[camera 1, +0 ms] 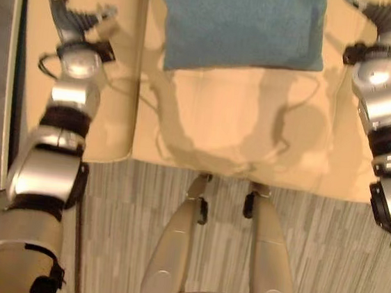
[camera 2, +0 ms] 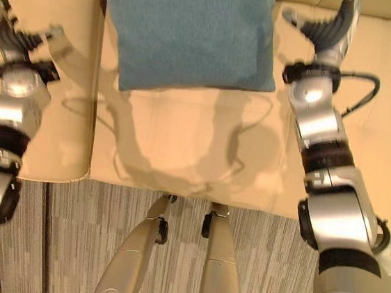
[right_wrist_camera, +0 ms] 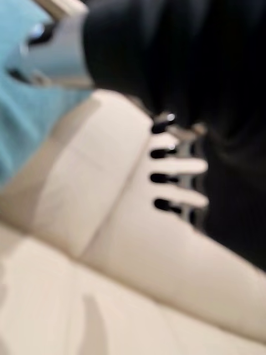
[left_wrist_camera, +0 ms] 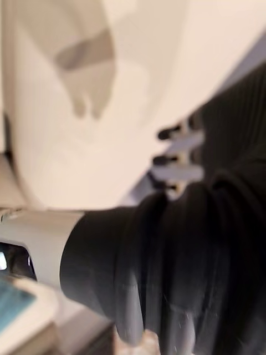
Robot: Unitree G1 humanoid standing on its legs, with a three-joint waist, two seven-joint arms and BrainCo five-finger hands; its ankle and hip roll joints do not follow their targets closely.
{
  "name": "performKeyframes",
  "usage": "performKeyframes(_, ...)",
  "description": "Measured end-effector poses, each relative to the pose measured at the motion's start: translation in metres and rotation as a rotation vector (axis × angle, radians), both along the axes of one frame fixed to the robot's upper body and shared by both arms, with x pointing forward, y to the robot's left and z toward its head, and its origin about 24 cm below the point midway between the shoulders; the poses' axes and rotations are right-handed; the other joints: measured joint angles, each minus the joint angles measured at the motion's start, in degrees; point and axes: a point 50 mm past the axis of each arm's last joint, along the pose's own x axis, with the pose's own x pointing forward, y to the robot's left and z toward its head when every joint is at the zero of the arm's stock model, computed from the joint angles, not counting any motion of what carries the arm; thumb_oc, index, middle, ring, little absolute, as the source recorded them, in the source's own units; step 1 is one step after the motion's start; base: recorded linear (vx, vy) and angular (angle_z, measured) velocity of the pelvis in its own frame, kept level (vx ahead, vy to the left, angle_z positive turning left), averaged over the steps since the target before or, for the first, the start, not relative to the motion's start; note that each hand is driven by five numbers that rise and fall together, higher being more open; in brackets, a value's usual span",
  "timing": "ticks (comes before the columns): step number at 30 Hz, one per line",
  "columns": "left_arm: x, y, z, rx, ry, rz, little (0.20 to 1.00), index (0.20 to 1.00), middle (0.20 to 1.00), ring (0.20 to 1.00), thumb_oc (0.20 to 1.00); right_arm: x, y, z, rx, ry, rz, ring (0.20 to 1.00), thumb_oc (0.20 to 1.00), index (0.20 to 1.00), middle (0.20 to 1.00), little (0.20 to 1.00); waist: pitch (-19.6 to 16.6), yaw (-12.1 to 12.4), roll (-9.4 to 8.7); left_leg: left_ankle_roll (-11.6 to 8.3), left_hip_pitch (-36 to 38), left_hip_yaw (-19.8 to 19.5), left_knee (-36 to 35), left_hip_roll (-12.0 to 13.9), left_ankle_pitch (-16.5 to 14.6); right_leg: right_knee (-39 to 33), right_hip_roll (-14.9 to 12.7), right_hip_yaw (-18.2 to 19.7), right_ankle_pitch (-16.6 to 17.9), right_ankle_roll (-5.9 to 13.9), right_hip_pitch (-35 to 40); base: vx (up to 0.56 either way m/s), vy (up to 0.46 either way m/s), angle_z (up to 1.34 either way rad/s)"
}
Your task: Pick up all the scattered cushions and arrange them neatly on the sofa.
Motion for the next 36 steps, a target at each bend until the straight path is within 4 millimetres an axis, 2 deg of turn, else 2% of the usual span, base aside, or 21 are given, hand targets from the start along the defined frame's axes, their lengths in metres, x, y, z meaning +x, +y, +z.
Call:
performKeyframes(2, -0.01, 0.002, -0.026, -0.015, 0.053, -0.004, 1.0, 1.0, 1.0, 1.0, 1.0, -0.004, -0.009, -0.023, 0.01, 0.06, -0.01, 1.0, 1.0, 1.0, 1.0, 1.0, 0.0, 0.0, 0.01, 0.35, 1.4, -0.5, 0.0, 0.1, -0.9, 0.3, 0.1, -0.3, -0.5, -0.32, 1.4, 0.03, -0.034, 0.05)
performKeyframes(3, -0.028, -0.004, -0.06, -0.067, 0.091, -0.041, 1.0, 1.0, 1.0, 1.0, 1.0, -0.018, -0.026, -0.063, 0.033, 0.162, -0.023, 1.0, 1.0, 1.0, 1.0, 1.0, 0.0, 0.4, 0.0, 0.3, 4.2, -0.7, -0.5, 0.0, -1.1, 1.0, -0.1, -0.3, -1.8, -0.13, 3.7, 0.02, -0.029, 0.07)
performKeyframes(5, -0.048, -0.004, -0.103, -0.059, 0.22, -0.064, 1.0, 1.0, 1.0, 1.0, 1.0, -0.034, -0.041, -0.111, 0.03, 0.322, -0.04, 1.0, 1.0, 1.0, 1.0, 1.0, -0.1, 0.7, -0.02, 0.55, 7.6, -0.9, -1.1, 0.0, -1.8, 1.5, -0.1, -0.6, -2.9, 0.12, 6.7, 0.01, -0.019, 0.05)
performKeyframes(7, -0.063, -0.012, -0.13, -0.093, 0.283, -0.089, 1.0, 1.0, 1.0, 1.0, 1.0, -0.051, -0.051, -0.143, 0.046, 0.425, -0.052, 1.0, 1.0, 1.0, 1.0, 1.0, -0.1, 1.4, -0.01, 0.5, 11.0, -1.0, -2.0, 0.1, -1.9, 1.5, -0.1, -1.0, -3.4, -0.12, 9.7, 0.03, -0.063, 0.01)
performKeyframes(10, -0.084, -0.018, -0.17, -0.121, 0.409, -0.128, 1.0, 1.0, 1.0, 1.0, 1.0, -0.071, -0.06, -0.179, 0.068, 0.535, -0.053, 1.0, 1.0, 1.0, 1.0, 1.0, -1.0, 1.6, 0.22, 0.37, 14.0, -2.3, -2.6, 0.3, -2.7, 1.9, -0.1, -2.0, -4.6, 0.02, 12.8, 0.04, -0.081, 0.14)
performKeyframes(11, -0.103, -0.022, -0.201, -0.165, 0.525, -0.133, 1.0, 1.0, 1.0, 1.0, 1.0, -0.09, -0.059, -0.217, 0.114, 0.667, -0.058, 1.0, 1.0, 1.0, 1.0, 1.0, -1.1, 1.4, 0.33, 0.25, 18.0, -2.9, -3.8, 0.8, -2.4, 0.7, 0.3, -3.1, -4.9, -0.1, 17.0, 0.03, -0.078, 0.2)
performKeyframes(12, -0.115, -0.023, -0.217, -0.187, 0.587, -0.137, 1.0, 1.0, 1.0, 1.0, 1.0, -0.101, -0.059, -0.234, 0.13, 0.728, -0.055, 1.0, 1.0, 1.0, 1.0, 1.0, -1.7, 1.5, 0.19, 0.36, 19.4, -3.0, -3.8, 1.0, -2.6, 0.4, 0.4, -3.4, -5.4, -0.27, 18.6, 0.03, -0.09, 0.16)
performKeyframes(13, -0.14, -0.026, -0.247, -0.238, 0.72, -0.131, 1.0, 1.0, 1.0, 1.0, 1.0, -0.118, -0.058, -0.26, 0.134, 0.852, -0.039, 1.0, 1.0, 1.0, 1.0, 1.0, -3.3, 1.4, 0.29, 0.13, 21.6, -3.4, -3.7, 1.4, -3.4, -0.9, 0.8, -3.8, -5.7, -0.24, 21.7, 0.02, -0.048, 0.06)
performKeyframes(14, -0.154, -0.026, -0.26, -0.253, 0.784, -0.129, 1.0, 1.0, 1.0, 1.0, 1.0, -0.126, -0.058, -0.269, 0.141, 0.896, -0.032, 1.0, 1.0, 1.0, 1.0, 1.0, -4.1, 1.4, 0.26, 0.13, 22.1, -3.4, -3.7, 1.6, -3.5, -1.4, 1.0, -3.8, -5.7, -0.24, 22.4, 0.03, -0.117, 0.01)
performKeyframes(16, -0.177, -0.027, -0.279, -0.266, 0.895, -0.149, 1.0, 1.0, 1.0, 1.0, 1.0, -0.137, -0.061, -0.281, 0.161, 0.953, -0.031, 1.0, 1.0, 1.0, 1.0, 1.0, -4.7, 1.2, 0.27, 0.16, 23.3, -3.5, -3.7, 1.9, -3.5, -2.1, 1.3, -3.9, -5.5, -0.18, 23.9, 0.01, -0.117, 0.0)
performKeyframes(17, -0.179, -0.029, -0.283, -0.25, 0.923, -0.169, 1.0, 1.0, 1.0, 1.0, 1.0, -0.138, -0.061, -0.285, 0.168, 0.971, -0.026, 1.0, 1.0, 1.0, 1.0, 1.0, -4.7, 1.4, 0.27, 0.14, 24.5, -3.7, -3.9, 2.0, -3.5, -2.8, 1.4, -4.3, -5.2, -0.36, 25.5, 0.01, -0.114, 0.09)
performKeyframes(21, -0.21, -0.035, -0.307, -0.195, 1.116, -0.232, 1.0, 1.0, 1.0, 1.0, 1.0, -0.176, -0.057, -0.326, 0.216, 1.169, -0.045, 1.0, 1.0, 1.0, 1.0, 1.0, -6.5, 1.4, 0.02, -0.77, 30.3, -4.2, -4.1, 3.0, -4.8, -5.6, 2.5, -5.2, -5.3, -0.4, 33.0, 0.01, -0.095, 0.1)
performKeyframes(23, -0.245, -0.035, -0.326, -0.191, 1.282, -0.23, 1.0, 1.0, 1.0, 1.0, 1.0, -0.219, -0.058, -0.355, 0.252, 1.337, -0.086, 1.0, 1.0, 1.0, 1.0, 1.0, -10.6, 1.3, -0.42, -0.8, 31.8, -5.5, -4.7, 3.9, -6.1, -7.4, 3.4, -6.4, -5.4, -0.53, 36.2, -0.02, -0.103, 0.25)
performKeyframes(26, -0.262, -0.034, -0.335, -0.171, 1.386, -0.224, 1.0, 1.0, 1.0, 1.0, 1.0, -0.253, -0.058, -0.373, 0.298, 1.462, -0.139, 1.0, 1.0, 1.0, 1.0, 1.0, -11.9, 0.0, -0.88, -0.84, 33.1, -5.5, -4.7, 4.9, -6.1, -9.3, 4.0, -8.2, -5.3, -0.92, 39.1, -0.1, -0.056, 0.33)
performKeyframes(28, -0.275, -0.034, -0.339, -0.178, 1.441, -0.214, 1.0, 1.0, 1.0, 1.0, 1.0, -0.272, -0.056, -0.383, 0.324, 1.542, -0.165, 1.0, 1.0, 1.0, 1.0, 1.0, -12.6, 0.0, -1.46, -1.82, 33.8, -5.6, -2.6, 4.9, -5.8, -9.3, 4.0, -8.4, -5.9, -2.34, 39.5, -0.13, 0.039, -0.05)
performKeyframes(29, -0.281, -0.033, -0.341, -0.165, 1.485, -0.216, 1.0, 1.0, 1.0, 1.0, 1.0, -0.281, -0.052, -0.388, 0.344, 1.588, -0.165, 1.0, 1.0, 1.0, 1.0, 1.0, -12.9, 0.0, -3.28, -2.95, 32.8, -6.4, 3.9, 2.9, -8.6, -10.2, 2.1, -7.9, -4.9, -5.03, 40.2, -0.14, 0.085, -0.3)
performKeyframes(31, -0.287, -0.035, -0.344, -0.182, 1.517, -0.225, 1.0, 1.0, 1.0, 1.0, 1.0, -0.286, -0.051, -0.389, 0.335, 1.606, -0.154, 1.0, 1.0, 1.0, 1.0, 1.0, -13.8, -0.7, -5.24, -2.66, 33.3, -7.0, 10.0, 0.5, -11.0, -11.9, 0.1, -7.1, -3.8, -4.29, 40.8, -0.13, 0.089, -0.23)
performKeyframes(33, -0.288, -0.04, -0.346, -0.196, 1.514, -0.236, 1.0, 1.0, 1.0, 1.0, 1.0, -0.291, -0.055, -0.389, 0.341, 1.621, -0.172, 1.0, 1.0, 1.0, 1.0, 1.0, -15.3, -1.0, -3.71, -2.12, 36.6, -9.1, 9.4, 0.1, -12.5, -13.1, 0.1, -5.9, -2.6, -3.08, 41.6, -0.21, 0.102, -0.23)
performKeyframes(34, -0.284, -0.045, -0.346, -0.205, 1.501, -0.243, 1.0, 1.0, 1.0, 1.0, 1.0, -0.293, -0.056, -0.39, 0.326, 1.652, -0.176, 1.0, 1.0, 1.0, 1.0, 1.0, -15.8, -1.4, -2.49, -0.98, 38.4, -12.6, 5.9, -0.6, -13.5, -12.8, 0.8, -3.6, -0.4, -1.71, 40.6, -0.24, 0.103, -1.02)
performKeyframes(35, -0.276, -0.048, -0.346, -0.207, 1.485, -0.255, 1.0, 1.0, 1.0, 1.0, 1.0, -0.278, -0.056, -0.387, 0.315, 1.629, -0.162, 1.0, 1.0, 1.0, 1.0, 1.0, -15.3, -0.8, -0.81, 0.06, 39.9, -13.8, 2.2, -0.1, -14.0, -12.5, 1.7, -1.4, 0.6, -0.78, 39.2, -0.36, 0.194, -0.96)
performKeyframes(36, -0.267, -0.048, -0.343, -0.196, 1.462, -0.259, 1.0, 1.0, 1.0, 1.0, 1.0, -0.282, -0.054, -0.388, 0.317, 1.637, -0.158, 1.0, 1.0, 1.0, 1.0, 1.0, -15.4, -1.9, -0.88, 0.92, 39.9, -13.2, 1.0, -0.9, -14.9, -13.1, 1.2, -1.1, 2.0, -0.02, 38.1, -0.45, 0.221, -0.79)
